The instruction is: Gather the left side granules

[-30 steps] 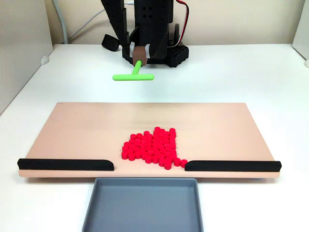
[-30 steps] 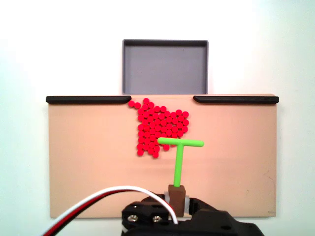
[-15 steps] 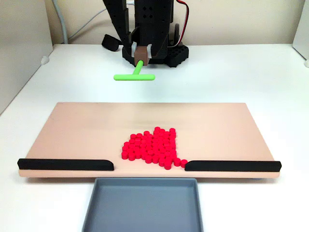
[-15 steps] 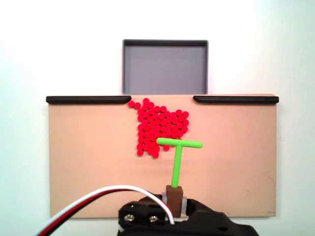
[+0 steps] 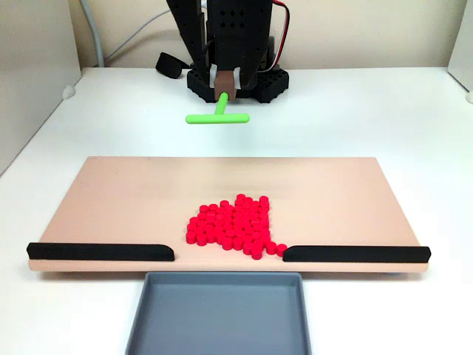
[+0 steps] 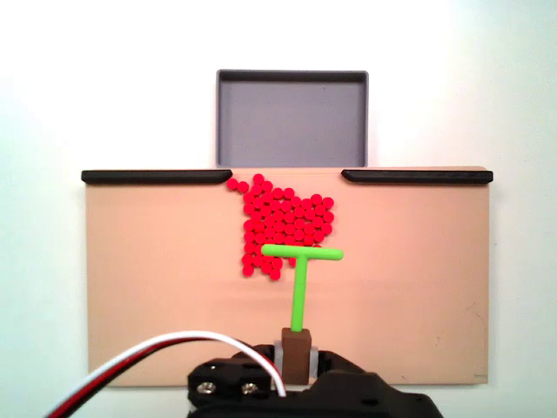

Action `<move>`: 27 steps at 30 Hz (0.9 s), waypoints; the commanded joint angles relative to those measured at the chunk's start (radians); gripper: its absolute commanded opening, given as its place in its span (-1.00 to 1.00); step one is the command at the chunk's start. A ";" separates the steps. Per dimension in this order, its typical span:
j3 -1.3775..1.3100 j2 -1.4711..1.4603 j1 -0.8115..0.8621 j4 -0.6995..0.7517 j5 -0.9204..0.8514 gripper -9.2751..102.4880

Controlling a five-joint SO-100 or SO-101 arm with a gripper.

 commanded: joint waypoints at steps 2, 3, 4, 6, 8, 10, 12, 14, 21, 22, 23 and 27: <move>-0.018 0.011 -0.011 -0.006 -0.002 -0.84; -0.018 0.014 -0.012 -0.006 -0.003 -0.84; -0.018 0.017 -0.012 -0.006 -0.003 -0.84; -0.018 0.021 -0.014 -0.006 -0.003 -0.84; -0.018 0.021 -0.014 -0.006 -0.012 -0.84; -0.018 0.021 -0.008 -0.006 -0.025 -0.84; -0.018 0.021 -0.005 -0.006 -0.034 -0.84; -0.018 0.023 -0.002 -0.006 -0.043 -0.84; -0.018 0.038 0.005 -0.002 -0.055 -0.84; -0.018 0.038 0.006 -0.002 -0.060 -0.84; -0.018 0.040 0.008 -0.002 -0.060 -0.84; -0.018 0.043 0.015 -0.005 -0.077 -0.84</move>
